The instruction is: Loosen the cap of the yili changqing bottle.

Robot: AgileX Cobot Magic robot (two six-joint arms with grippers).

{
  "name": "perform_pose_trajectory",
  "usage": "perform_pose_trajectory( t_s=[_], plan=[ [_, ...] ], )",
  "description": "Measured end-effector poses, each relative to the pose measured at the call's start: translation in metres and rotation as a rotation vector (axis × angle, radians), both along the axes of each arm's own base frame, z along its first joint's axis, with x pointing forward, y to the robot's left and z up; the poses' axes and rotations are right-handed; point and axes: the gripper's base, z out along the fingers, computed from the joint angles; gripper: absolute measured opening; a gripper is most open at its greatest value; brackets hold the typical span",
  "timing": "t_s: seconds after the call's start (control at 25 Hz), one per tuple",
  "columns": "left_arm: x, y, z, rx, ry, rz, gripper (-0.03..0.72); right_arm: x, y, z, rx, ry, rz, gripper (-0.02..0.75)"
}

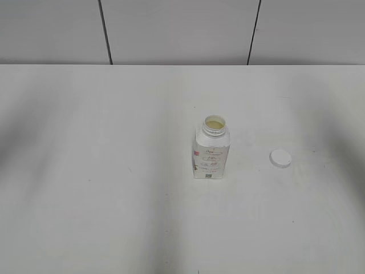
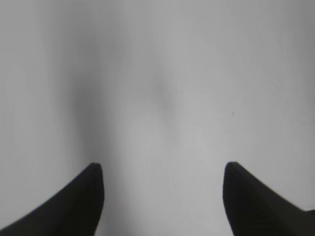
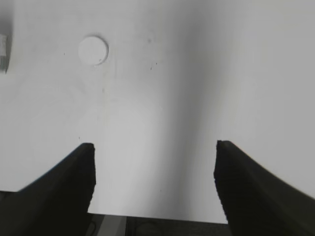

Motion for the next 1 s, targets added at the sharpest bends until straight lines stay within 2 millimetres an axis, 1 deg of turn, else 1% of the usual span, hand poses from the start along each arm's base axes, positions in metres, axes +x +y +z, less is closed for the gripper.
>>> perform_pose_trajectory(
  t_s=[0.2,0.28,0.48,0.64,0.72,0.76,1.0],
  plan=[
    [-0.049,0.004,-0.016,0.000,0.002,-0.002,0.470,-0.039,-0.001,-0.010,0.000,0.025,0.000,0.589],
    [-0.065,0.005,-0.024,-0.007,-0.008,-0.003,0.470,-0.052,-0.001,-0.013,0.000,0.027,0.000,0.589],
    [-0.105,0.005,-0.045,-0.061,-0.037,-0.001,0.470,-0.081,-0.001,-0.022,0.004,-0.033,-0.006,0.589],
    [-0.131,0.006,-0.060,-0.080,-0.081,0.000,0.470,-0.099,-0.002,-0.033,0.005,-0.054,-0.009,0.589],
    [-0.142,0.007,-0.066,-0.083,-0.097,-0.001,0.470,-0.107,-0.002,-0.038,0.006,-0.065,-0.011,0.589],
    [-0.151,0.007,-0.065,-0.089,-0.129,-0.001,0.470,-0.110,-0.002,-0.040,0.007,-0.074,-0.012,0.588],
    [-0.174,0.007,-0.078,-0.121,-0.151,0.001,0.470,-0.130,0.000,-0.050,0.038,-0.126,-0.021,0.588]
  ],
)
